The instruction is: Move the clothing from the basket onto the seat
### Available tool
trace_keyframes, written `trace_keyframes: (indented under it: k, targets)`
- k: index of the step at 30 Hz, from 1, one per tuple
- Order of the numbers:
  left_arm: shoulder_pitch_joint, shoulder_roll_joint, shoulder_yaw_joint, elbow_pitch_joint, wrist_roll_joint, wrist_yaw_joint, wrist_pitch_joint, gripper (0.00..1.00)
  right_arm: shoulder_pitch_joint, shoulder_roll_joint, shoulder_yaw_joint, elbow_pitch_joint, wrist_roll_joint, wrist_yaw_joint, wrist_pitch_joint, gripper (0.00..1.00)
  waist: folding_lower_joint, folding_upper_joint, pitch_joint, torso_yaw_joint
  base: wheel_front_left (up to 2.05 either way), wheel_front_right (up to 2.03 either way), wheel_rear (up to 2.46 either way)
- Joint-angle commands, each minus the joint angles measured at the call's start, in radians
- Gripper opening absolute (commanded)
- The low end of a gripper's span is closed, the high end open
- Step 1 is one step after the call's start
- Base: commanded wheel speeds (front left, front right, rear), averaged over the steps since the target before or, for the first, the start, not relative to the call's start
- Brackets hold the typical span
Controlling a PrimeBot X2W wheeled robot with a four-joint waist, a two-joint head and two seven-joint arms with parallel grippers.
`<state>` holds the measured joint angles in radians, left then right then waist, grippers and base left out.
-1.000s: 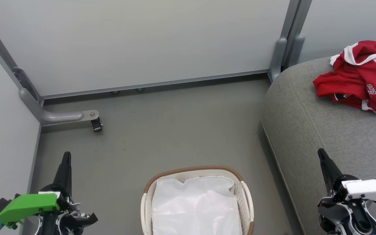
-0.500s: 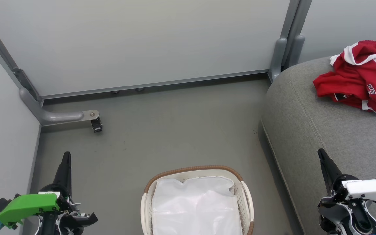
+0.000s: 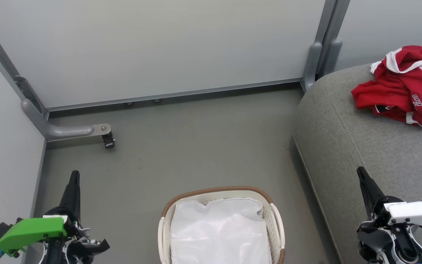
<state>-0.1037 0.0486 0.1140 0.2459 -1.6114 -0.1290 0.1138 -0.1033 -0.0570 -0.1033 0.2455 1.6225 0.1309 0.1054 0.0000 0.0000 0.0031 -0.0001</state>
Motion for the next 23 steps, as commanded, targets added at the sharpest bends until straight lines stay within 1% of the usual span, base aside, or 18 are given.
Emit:
trace_keyframes:
  k: [1,23]
  targets:
    - [-0.011,0.004,0.003,-0.002,-0.002,-0.004,0.004,0.00,-0.007,-0.002,-0.003,-0.003,-0.002,0.000,0.004,0.00,0.0000,0.0000,0.000,0.000,0.00,0.00,0.00]
    - [-0.011,0.004,0.003,-0.002,-0.002,-0.004,0.004,0.00,-0.008,0.000,-0.006,-0.003,-0.004,0.000,0.007,0.00,0.0000,0.0000,0.000,0.000,0.00,0.00,0.00]
